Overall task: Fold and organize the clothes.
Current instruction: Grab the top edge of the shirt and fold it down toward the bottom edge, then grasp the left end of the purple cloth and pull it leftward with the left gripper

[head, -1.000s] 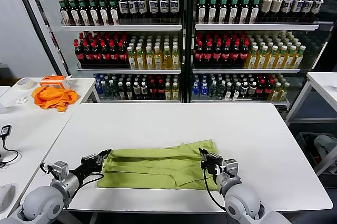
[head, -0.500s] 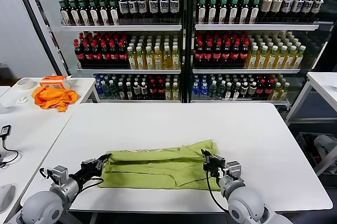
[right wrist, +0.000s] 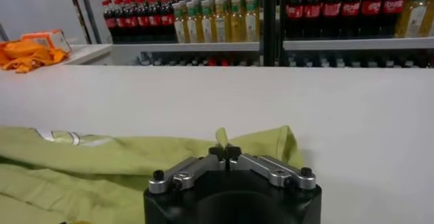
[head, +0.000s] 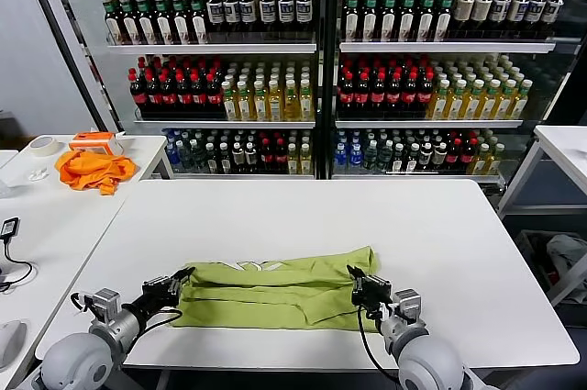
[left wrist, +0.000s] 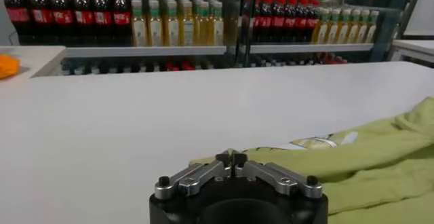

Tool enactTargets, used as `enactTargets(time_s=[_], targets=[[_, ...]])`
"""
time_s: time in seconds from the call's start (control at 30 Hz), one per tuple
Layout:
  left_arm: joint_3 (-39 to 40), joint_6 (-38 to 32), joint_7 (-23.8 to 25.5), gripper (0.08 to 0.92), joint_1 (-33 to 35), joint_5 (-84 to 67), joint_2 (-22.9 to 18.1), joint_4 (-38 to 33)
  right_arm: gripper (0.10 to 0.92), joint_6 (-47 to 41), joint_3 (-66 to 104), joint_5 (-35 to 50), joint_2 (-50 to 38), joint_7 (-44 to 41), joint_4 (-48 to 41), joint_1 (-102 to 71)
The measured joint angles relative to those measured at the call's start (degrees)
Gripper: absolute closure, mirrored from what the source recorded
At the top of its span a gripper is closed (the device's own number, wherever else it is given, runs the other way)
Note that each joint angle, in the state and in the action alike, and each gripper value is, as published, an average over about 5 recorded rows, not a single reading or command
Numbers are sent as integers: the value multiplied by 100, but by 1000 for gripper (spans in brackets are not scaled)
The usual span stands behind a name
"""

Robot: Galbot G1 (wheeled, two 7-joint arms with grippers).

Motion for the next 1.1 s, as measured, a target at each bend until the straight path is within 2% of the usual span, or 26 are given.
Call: enactTargets(time_s=[0.27,0.37,0.73,1.1], targets=[[52,11,-50,917,-3,109,-15,57,919,-14,21,-42,19,-29,0,-95],[52,39,-93,891,1,146,-26,48,892,-73,56,-60,26,-30,41,-141],[-77,29,-390,592,15,63,-87,-130,586,-238,346,-97,24,-86,305,-416],[34,219,-1531,271,155,-366,-71,-601,269,-340,737,-215,39,-200,483,-661]])
